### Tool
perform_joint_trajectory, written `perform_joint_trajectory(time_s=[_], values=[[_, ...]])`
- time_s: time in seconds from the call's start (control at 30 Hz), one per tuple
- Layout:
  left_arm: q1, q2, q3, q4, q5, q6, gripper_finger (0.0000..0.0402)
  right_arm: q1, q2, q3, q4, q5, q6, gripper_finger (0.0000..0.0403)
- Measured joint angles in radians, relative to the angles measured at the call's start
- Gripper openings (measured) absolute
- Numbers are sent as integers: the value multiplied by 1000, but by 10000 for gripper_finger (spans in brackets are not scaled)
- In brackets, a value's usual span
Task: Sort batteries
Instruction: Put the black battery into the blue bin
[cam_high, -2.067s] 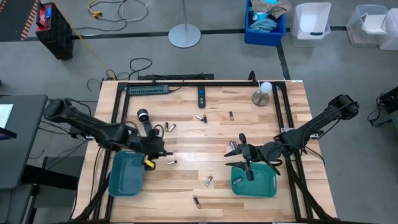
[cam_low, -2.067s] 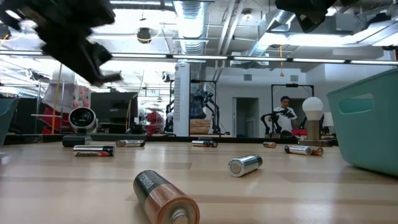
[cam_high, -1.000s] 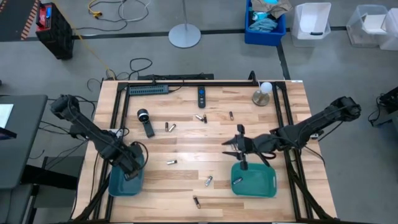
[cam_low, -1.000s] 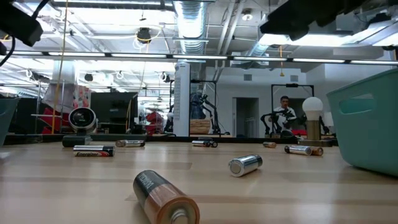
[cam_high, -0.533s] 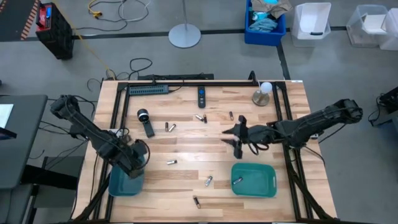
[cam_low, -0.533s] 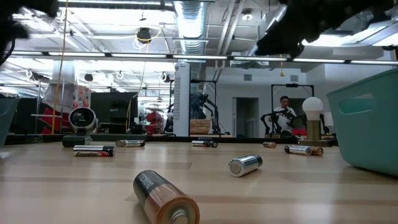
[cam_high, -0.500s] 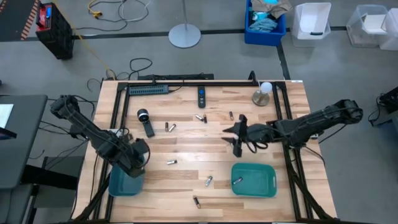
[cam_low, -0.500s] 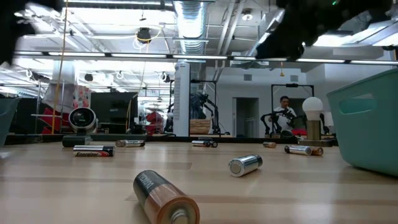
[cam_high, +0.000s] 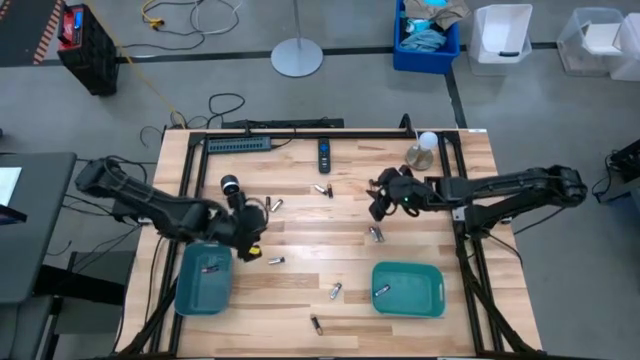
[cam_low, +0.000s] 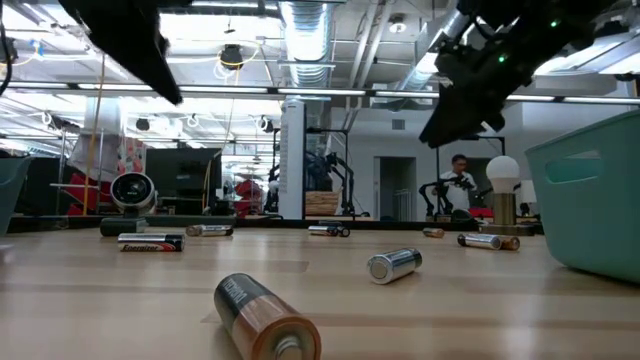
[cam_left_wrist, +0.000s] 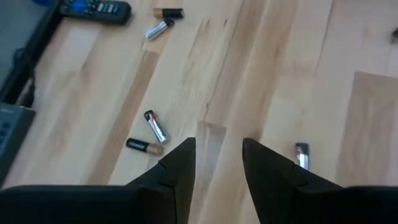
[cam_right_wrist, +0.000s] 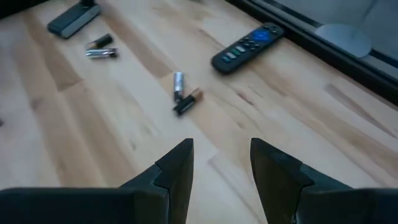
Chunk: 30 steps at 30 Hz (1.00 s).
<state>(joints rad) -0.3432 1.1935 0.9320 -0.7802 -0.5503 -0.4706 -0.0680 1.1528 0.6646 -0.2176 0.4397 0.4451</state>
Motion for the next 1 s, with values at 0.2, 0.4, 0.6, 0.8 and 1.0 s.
perform_joint_trajectory(time_s=[0.2,0.4,0.6,0.8,1.0], values=[[148,-7,-148,278,181,170,126,-63,70,0,-3,0,11,176],[269,-7,-240,474,276,284,126,-133,197,12,3,0,38,175],[369,-26,-294,643,410,382,126,-186,330,105,-92,-1,56,176],[468,-43,-363,820,620,447,126,-214,439,195,-175,-3,71,176],[530,-43,-417,923,709,472,126,-252,504,233,-276,-7,129,184]])
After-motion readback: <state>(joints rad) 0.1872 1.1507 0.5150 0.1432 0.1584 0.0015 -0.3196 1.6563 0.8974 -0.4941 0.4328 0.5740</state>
